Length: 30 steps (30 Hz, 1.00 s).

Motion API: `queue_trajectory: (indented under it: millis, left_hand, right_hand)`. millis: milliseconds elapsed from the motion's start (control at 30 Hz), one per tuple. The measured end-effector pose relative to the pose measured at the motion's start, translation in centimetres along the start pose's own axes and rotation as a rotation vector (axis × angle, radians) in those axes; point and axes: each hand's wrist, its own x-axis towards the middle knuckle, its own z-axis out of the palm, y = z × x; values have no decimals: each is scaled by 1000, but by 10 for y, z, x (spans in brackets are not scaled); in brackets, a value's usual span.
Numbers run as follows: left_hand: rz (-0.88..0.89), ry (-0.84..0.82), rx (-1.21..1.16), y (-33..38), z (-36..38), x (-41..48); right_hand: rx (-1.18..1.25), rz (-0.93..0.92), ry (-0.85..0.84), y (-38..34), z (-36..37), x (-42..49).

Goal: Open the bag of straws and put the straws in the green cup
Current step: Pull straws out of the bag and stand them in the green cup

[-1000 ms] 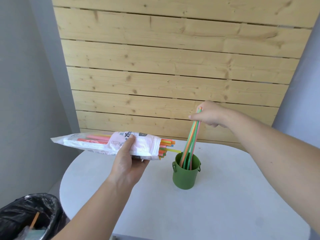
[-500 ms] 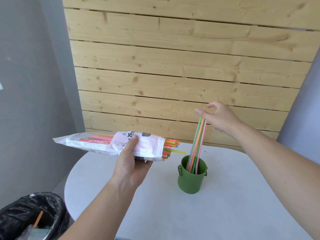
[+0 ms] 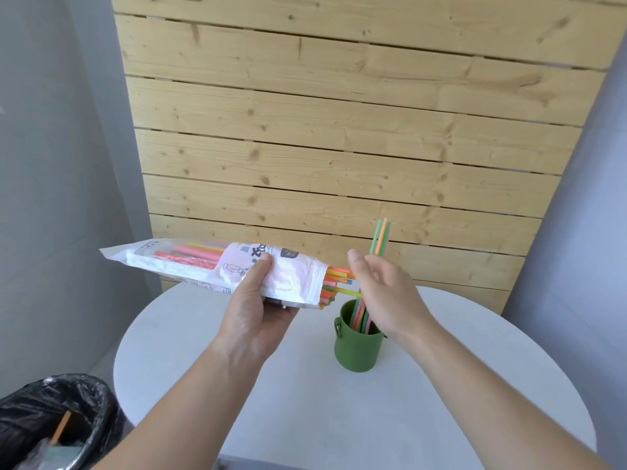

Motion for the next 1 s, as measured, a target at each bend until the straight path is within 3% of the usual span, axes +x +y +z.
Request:
queue_trajectory:
  millis: [300, 467, 567, 1000]
  left_hand:
    - [-11, 28, 4, -2, -2, 2]
    - [-30, 59, -23, 0, -3, 5]
    - [-32, 66, -20, -2, -3, 5]
    - [-31, 79, -55, -2, -9, 9]
  right_hand:
    - [79, -236, 82, 15, 17, -3]
    - [201, -151, 196, 24, 16, 2]
    - [312, -103, 171, 26, 19, 2]
    - [381, -51, 128, 26, 16, -1]
